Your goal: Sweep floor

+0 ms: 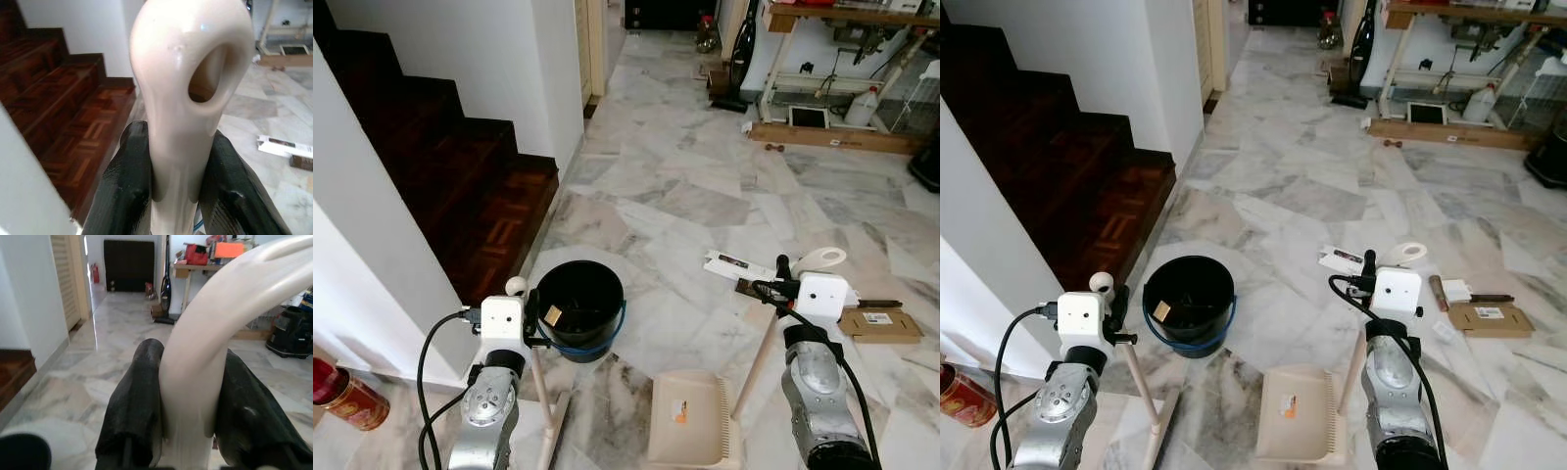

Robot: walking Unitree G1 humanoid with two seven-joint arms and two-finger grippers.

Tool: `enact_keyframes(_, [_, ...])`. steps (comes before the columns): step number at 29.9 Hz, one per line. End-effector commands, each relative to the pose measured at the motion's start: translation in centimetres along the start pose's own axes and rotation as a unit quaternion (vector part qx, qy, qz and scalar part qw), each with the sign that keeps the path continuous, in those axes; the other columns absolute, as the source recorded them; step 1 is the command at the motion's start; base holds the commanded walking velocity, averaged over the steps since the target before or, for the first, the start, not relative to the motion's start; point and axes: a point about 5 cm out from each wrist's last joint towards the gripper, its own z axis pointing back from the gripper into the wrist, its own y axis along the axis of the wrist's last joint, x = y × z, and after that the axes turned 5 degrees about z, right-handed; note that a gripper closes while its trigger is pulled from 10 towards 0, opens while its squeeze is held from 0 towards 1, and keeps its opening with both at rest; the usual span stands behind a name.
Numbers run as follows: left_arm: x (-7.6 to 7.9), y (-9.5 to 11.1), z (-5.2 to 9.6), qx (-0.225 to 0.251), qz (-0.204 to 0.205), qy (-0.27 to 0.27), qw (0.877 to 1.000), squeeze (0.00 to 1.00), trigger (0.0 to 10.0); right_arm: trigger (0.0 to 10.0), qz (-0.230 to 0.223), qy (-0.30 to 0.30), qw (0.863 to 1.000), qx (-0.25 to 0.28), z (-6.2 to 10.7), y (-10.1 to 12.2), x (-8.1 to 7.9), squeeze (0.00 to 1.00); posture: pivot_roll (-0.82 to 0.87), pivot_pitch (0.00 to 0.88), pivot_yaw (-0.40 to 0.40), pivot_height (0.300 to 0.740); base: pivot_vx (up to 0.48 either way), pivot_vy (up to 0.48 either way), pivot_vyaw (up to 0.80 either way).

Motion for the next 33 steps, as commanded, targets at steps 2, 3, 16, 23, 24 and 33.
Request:
enact_keyframes(2, [0.52, 0.58, -0.47, 0.015, 0.000, -0.009, 1.000, 0.00, 10.0, 10.0, -0.001, -0.010, 1.000, 0.015, -0.35, 0.58, 0.53, 0.00, 0.01, 0.000, 0.000, 0.740, 0.000, -0.321, -0.23])
enact_keyframes(3, [0.57, 0.56, -0.46, 0.015, 0.000, -0.009, 1.000, 0.00, 10.0, 10.0, 0.000, -0.009, 1.000, 0.016, -0.39, 0.64, 0.47, 0.00, 0.01, 0.000, -0.003, 0.740, 0.000, -0.330, 0.00])
enact_keyframes(16, [0.65, 0.48, -0.30, 0.016, 0.004, -0.006, 1.000, 0.00, 10.0, 10.0, 0.000, -0.005, 1.000, 0.019, -0.67, 0.92, 0.35, 0.00, 0.01, 0.000, -0.013, 0.740, 0.000, -0.329, 0.00])
enact_keyframes(23, [0.77, 0.43, -0.28, 0.016, 0.006, -0.007, 1.000, 0.00, 10.0, 10.0, 0.000, -0.005, 1.000, 0.019, -0.74, 0.98, 0.32, 0.00, 0.01, 0.000, -0.013, 0.740, 0.000, -0.329, 0.00])
enact_keyframes(24, [0.78, 0.43, -0.29, 0.016, 0.006, -0.007, 1.000, 0.00, 10.0, 10.0, 0.000, -0.004, 1.000, 0.019, -0.74, 0.98, 0.29, 0.00, 0.01, 0.000, -0.013, 0.740, 0.000, -0.326, 0.00])
enact_keyframes(33, [0.83, 0.52, -0.36, 0.018, 0.006, -0.009, 1.000, 0.00, 10.0, 10.0, -0.002, -0.002, 1.000, 0.020, -0.77, 1.04, 0.07, 0.00, 0.01, 0.000, -0.011, 0.740, 0.000, -0.315, 0.00])
